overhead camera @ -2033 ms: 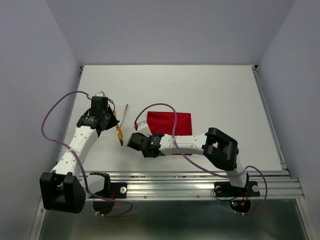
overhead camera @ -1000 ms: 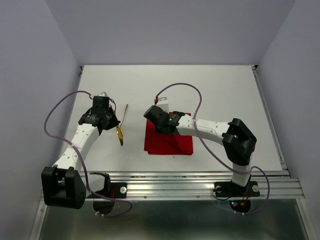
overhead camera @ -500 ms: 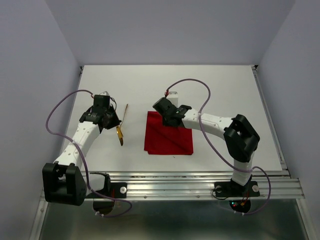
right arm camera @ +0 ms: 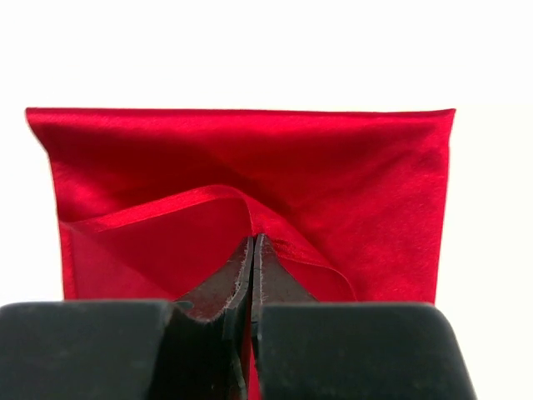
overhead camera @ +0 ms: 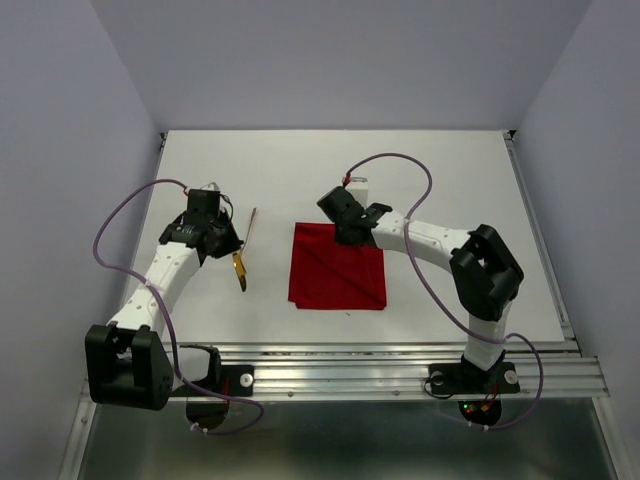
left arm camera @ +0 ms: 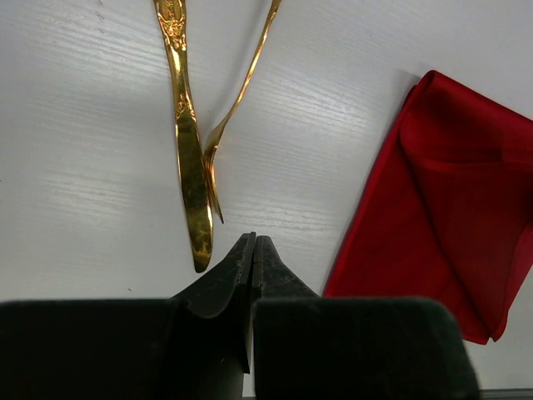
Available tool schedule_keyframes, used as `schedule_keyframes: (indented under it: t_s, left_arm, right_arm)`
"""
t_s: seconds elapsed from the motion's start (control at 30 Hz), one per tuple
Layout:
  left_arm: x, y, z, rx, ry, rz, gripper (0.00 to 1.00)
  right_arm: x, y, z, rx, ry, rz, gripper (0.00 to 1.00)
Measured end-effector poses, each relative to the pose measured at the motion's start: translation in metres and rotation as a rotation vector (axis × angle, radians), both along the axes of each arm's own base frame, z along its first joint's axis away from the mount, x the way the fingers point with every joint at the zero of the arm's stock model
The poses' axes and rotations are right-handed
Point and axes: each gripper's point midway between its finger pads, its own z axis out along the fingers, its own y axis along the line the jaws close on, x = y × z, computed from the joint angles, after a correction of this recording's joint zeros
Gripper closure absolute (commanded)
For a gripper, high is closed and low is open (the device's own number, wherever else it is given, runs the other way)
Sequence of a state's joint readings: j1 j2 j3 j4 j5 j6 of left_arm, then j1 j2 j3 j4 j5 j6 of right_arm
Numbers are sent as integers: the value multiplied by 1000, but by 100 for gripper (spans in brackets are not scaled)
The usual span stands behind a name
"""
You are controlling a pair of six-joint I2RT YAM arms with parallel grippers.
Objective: Fold the napkin into a case and place the utensils inside
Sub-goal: Fold the top corner of the square-folded napkin at the center of the board.
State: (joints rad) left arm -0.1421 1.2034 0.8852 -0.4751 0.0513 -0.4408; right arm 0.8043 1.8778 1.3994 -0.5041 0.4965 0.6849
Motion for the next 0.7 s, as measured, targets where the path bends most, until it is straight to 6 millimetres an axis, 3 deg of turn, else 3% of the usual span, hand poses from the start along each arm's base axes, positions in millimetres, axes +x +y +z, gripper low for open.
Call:
schedule_keyframes:
  t_s: [0.37,0.7]
  left_arm:
    - [2,-1,-6,3,13,-16,90]
    - [8,-5,-6,-9,13,-27,90]
  right_arm:
    - [7,-35,-16,-18,29,-76,99]
    - [14,-54,-15,-11,22,-136,99]
